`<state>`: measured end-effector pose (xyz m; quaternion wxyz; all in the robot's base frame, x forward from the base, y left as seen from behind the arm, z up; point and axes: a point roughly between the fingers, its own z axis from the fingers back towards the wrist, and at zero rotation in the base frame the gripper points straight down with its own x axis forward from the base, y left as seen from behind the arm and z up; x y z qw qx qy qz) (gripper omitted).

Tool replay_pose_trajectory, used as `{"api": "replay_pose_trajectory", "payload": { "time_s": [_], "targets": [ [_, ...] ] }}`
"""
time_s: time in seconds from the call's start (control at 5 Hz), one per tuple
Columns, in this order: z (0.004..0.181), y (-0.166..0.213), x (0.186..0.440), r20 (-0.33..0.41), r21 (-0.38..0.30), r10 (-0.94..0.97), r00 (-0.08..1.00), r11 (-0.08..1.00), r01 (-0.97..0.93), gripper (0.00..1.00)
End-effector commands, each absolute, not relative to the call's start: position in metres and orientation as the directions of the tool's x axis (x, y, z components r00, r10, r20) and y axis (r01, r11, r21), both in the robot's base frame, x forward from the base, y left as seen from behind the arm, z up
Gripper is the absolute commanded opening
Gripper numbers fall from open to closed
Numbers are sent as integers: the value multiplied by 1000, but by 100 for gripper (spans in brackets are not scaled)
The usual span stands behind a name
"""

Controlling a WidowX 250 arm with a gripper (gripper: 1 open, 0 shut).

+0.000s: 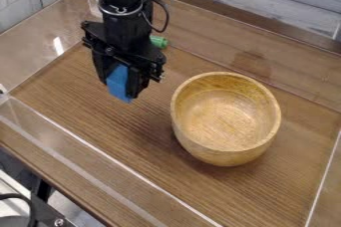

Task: Remove the blue block from inside the brown bowl and put it on the table

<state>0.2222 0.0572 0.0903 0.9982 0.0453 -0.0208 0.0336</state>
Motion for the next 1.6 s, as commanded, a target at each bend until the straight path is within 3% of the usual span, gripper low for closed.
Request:
{"api": "replay_pose_trajectory", "payload": {
  "time_s": [0.0, 0.6, 0.8, 1.4],
  "targets": [
    [92, 62, 228, 72, 98, 66, 995, 992, -73, 0],
    [76, 68, 231, 51, 101, 67, 996, 992, -71, 0],
    [72, 70, 232, 46, 102, 67, 997, 992, -71, 100],
    [99, 69, 241, 87, 67, 77, 993, 994, -83, 100]
  ]
}}
